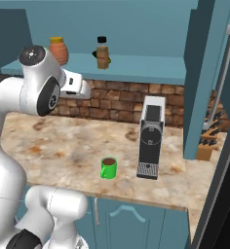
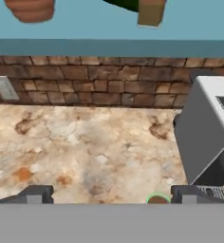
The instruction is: Pick the cinnamon and honey bottle from the cabinet and place them next to the mug.
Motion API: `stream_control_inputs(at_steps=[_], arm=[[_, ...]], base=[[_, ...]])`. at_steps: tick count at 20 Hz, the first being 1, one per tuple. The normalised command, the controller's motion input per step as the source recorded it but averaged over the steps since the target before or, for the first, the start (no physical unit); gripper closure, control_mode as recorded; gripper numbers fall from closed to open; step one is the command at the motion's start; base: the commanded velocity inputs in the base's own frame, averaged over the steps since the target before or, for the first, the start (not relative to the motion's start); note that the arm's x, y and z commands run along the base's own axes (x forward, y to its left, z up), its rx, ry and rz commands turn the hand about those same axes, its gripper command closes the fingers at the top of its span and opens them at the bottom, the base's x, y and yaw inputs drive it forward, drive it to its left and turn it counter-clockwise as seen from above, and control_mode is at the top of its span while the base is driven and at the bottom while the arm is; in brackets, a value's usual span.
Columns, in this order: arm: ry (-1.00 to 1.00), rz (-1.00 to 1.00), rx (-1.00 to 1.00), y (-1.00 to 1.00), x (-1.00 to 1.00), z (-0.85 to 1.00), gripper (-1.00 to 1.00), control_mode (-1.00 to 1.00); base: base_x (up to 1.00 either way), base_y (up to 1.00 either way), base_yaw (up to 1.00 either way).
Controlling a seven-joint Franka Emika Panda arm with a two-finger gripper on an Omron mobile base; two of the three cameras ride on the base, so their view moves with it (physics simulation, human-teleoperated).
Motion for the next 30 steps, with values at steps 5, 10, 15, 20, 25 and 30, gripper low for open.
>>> stream_control_inputs(at_steps=[5, 10, 15, 20, 25, 30], arm=[[-0.14, -0.04, 0.00, 0.00, 0.06, 0.77, -1.00, -1.00], [-0.12, -0.05, 0.00, -0.10, 0.16, 0.59, -1.00, -1.00], [-0.10, -0.06, 0.00, -0.17, 0.43, 0.43, -1.00, -1.00], [-0.01, -0.01, 0.01, -0.12, 0.65, 0.03, -1.00, -1.00], [0.00, 0.00, 0.00, -0.11, 0.60, -0.16, -1.00, -1.00], [0.00, 0.00, 0.00, -0.07, 0.40, -0.03, -1.00, -1.00]], base=[[0.00, 0.00, 0.00], [0.00, 0.00, 0.00], [0.00, 0.00, 0.00], [0.00, 0.00, 0.00], [0.00, 0.00, 0.00], [0.00, 0.00, 0.00]])
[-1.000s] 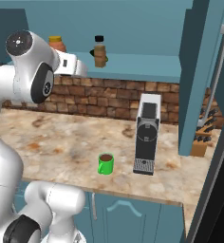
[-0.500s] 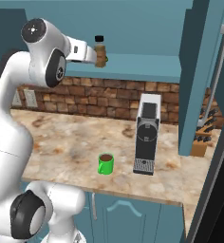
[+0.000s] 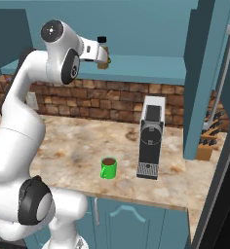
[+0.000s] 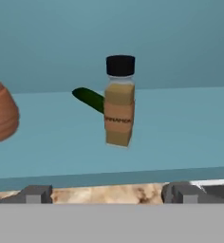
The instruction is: Pick the cinnamon and honey bottle from the cabinet and place them next to the mug.
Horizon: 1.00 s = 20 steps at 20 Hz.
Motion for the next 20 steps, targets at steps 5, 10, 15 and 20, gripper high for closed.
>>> stream_control_inputs(at_steps=[5, 10, 15, 20], arm=[[0.00, 0.00, 0.00, -0.10, 0.19, 0.00, -1.00, -1.00], [0.00, -0.01, 0.00, -0.07, 0.20, -0.04, -1.00, -1.00], [0.00, -0.03, 0.00, 0.00, 0.30, -0.16, -1.00, -1.00], [0.00, -0.02, 0.00, 0.00, 0.30, -0.13, -1.00, -1.00]], base=[[0.00, 0.00, 0.00], [0.00, 0.00, 0.00], [0.00, 0.00, 0.00], [0.00, 0.00, 0.00]])
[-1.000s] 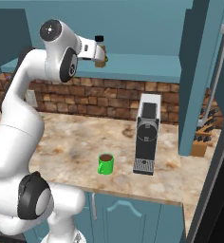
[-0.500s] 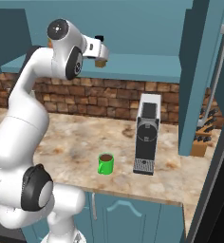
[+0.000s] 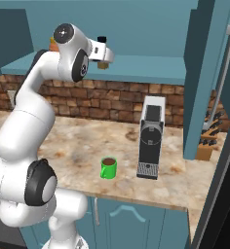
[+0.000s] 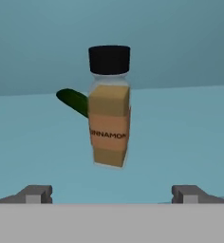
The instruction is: Pick the cinnamon and honey bottle from the cabinet and place them next to the mug.
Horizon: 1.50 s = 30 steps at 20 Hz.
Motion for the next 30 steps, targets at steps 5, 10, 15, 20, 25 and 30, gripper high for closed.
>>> stream_control_inputs(at_steps=[5, 10, 15, 20, 25, 30], arm=[[0.00, -0.01, 0.00, 0.00, 0.25, -0.02, -1.00, -1.00], [0.00, -0.01, 0.00, 0.00, 0.20, 0.00, -1.00, -1.00], [0.00, -0.01, 0.00, 0.00, 0.11, 0.00, -1.00, -1.00], [0.00, -0.01, 0.00, 0.00, 0.25, 0.00, -1.00, -1.00], [0.00, -0.01, 0.00, 0.00, 0.19, -0.01, -1.00, -1.00], [0.00, 0.00, 0.00, 0.00, 0.15, -0.07, -1.00, -1.00]], base=[[0.00, 0.00, 0.00], [0.00, 0.00, 0.00], [0.00, 0.00, 0.00], [0.00, 0.00, 0.00], [0.00, 0.00, 0.00], [0.00, 0.00, 0.00]])
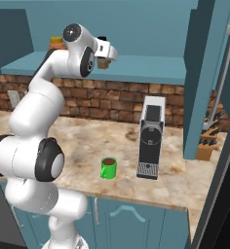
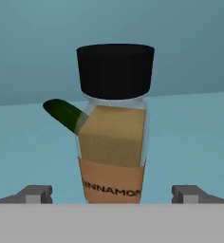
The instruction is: Pick the cinnamon and honey bottle from the cabinet and place them next to the mug.
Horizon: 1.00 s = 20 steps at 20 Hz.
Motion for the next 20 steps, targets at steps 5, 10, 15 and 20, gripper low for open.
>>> stream_control_inputs(at_steps=[5, 10, 15, 20], arm=[[0.00, -0.01, 0.00, 0.00, 0.11, -0.05, -1.00, -1.00], [0.00, -0.01, 0.00, 0.00, 0.14, 0.00, -1.00, -1.00], [0.00, -0.01, 0.00, 0.00, 0.18, -0.01, -1.00, -1.00], [0.00, -0.01, 0.00, 0.00, 0.05, -0.01, -1.00, -1.00]], base=[[0.00, 0.00, 0.00], [0.00, 0.00, 0.00], [0.00, 0.00, 0.00], [0.00, 0.00, 0.00]])
